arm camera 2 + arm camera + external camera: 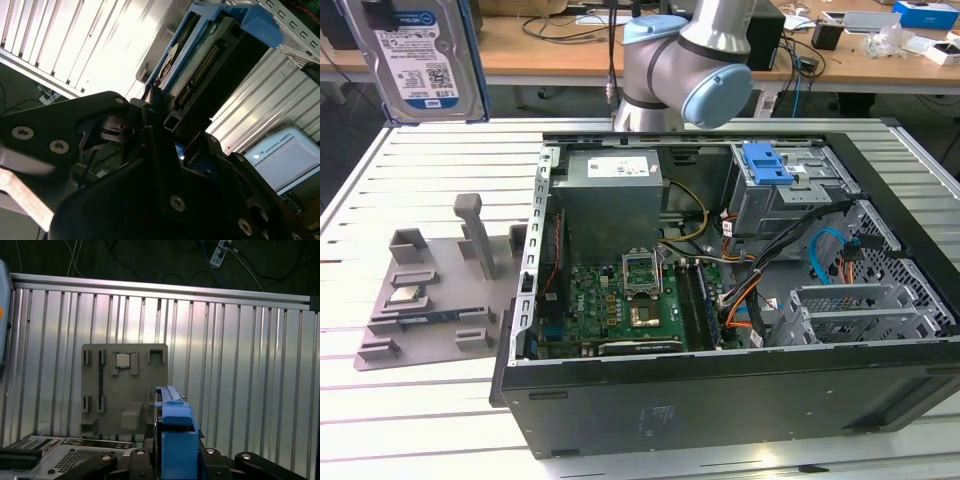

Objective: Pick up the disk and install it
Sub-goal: 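Pick up the disk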

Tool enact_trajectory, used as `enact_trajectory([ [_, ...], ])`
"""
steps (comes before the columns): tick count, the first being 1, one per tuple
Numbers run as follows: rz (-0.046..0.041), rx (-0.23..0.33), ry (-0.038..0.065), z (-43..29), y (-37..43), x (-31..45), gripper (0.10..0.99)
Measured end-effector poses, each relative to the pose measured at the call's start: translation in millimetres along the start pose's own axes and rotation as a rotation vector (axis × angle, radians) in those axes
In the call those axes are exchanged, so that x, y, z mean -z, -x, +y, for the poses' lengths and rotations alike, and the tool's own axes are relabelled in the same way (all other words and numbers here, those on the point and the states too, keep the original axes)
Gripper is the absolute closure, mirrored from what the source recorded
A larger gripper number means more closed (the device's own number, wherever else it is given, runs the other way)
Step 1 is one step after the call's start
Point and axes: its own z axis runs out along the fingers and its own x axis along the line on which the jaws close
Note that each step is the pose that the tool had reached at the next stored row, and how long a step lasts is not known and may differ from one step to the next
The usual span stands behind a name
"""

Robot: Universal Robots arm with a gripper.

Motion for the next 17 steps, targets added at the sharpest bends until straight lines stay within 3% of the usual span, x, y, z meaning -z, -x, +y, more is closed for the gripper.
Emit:
enact_trajectory([
  [2,0.0002,0.000,0.000,-11.8,-0.7,0.6,0.718],
  [6,0.0000,0.000,0.000,-25.5,-1.6,1.1,0.718],
  [10,-0.0001,0.000,0.000,-47.8,-2.9,2.0,0.718],
  [17,0.0001,0.000,0.000,-73.3,-4.5,3.1,0.718],
])
